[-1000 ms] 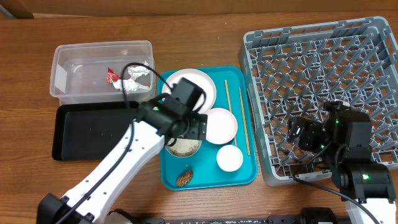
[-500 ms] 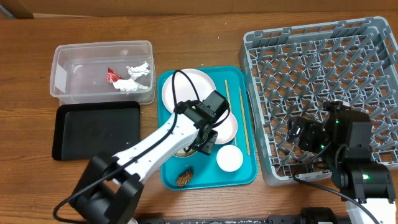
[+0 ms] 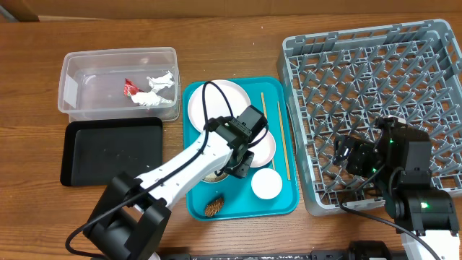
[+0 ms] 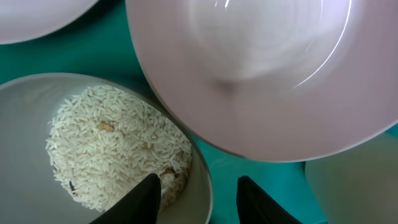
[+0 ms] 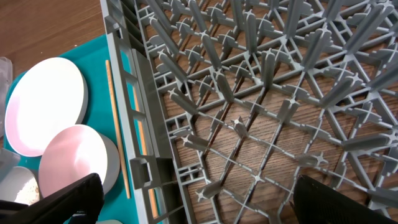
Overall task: Sort waste into correct bins and load items into the dishwasher
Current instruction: 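Reach the left gripper to the rice bowl and grasp its rim, then lift the rice bowl and tip the rice onto the black tray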
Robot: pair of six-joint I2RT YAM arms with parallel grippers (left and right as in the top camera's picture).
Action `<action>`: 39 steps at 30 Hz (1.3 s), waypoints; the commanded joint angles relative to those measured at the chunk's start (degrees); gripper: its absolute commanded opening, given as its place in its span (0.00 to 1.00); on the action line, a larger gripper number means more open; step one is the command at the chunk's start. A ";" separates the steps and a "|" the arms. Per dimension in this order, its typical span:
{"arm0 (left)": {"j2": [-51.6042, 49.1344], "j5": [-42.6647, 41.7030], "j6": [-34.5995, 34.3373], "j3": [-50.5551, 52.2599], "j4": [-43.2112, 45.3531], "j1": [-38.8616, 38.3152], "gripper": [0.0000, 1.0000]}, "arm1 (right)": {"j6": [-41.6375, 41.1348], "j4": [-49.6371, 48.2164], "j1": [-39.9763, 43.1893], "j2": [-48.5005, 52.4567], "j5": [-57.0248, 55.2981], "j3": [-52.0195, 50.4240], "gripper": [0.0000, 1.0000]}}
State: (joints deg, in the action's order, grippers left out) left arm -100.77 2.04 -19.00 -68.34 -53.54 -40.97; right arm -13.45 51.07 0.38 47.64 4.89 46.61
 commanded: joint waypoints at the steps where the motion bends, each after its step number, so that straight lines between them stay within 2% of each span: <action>1: -1.84 -1.33 -0.50 0.79 -0.13 -0.94 0.41 | 0.35 -0.11 0.24 -0.50 -0.50 1.46 1.00; 4: -3.19 -1.68 -0.50 0.79 -0.13 -1.46 0.38 | 0.35 -0.11 0.24 -0.50 -0.50 1.46 1.00; 6: -4.04 -1.66 -0.50 0.79 -0.42 -1.60 0.24 | 0.35 -0.02 0.24 -0.52 -0.50 1.46 1.00; 7: -4.26 -1.64 -0.50 0.79 -0.46 -1.60 0.12 | 0.35 0.07 0.24 -0.50 -0.50 1.46 1.00; 9: -4.24 -1.55 -0.50 0.79 -0.48 -1.60 0.04 | 0.35 0.09 0.24 -0.50 -0.50 1.46 1.00; 16: -4.11 2.80 -0.74 -1.81 -3.98 -0.92 0.04 | 0.35 0.09 0.24 -0.50 -0.50 1.46 1.00; 24: -4.00 5.11 -0.96 -12.39 -12.26 -0.87 0.04 | 0.37 0.09 0.24 -0.50 -0.52 1.46 1.00; 26: -3.26 4.63 -2.75 -14.64 -13.31 -0.31 0.04 | 0.37 0.09 0.24 -0.50 -0.52 1.46 1.00; 31: 0.57 2.95 -5.92 -14.88 -14.43 2.49 0.04 | 0.37 0.09 0.24 -0.52 -0.52 1.46 1.00; 39: 11.82 2.56 -6.34 -12.22 -16.50 10.43 0.04 | 0.37 0.28 0.24 -0.50 -0.50 1.46 1.00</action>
State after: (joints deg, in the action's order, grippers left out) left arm -94.83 4.71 -24.05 -81.97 -69.65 -33.71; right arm -13.45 51.46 0.38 47.64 4.91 46.61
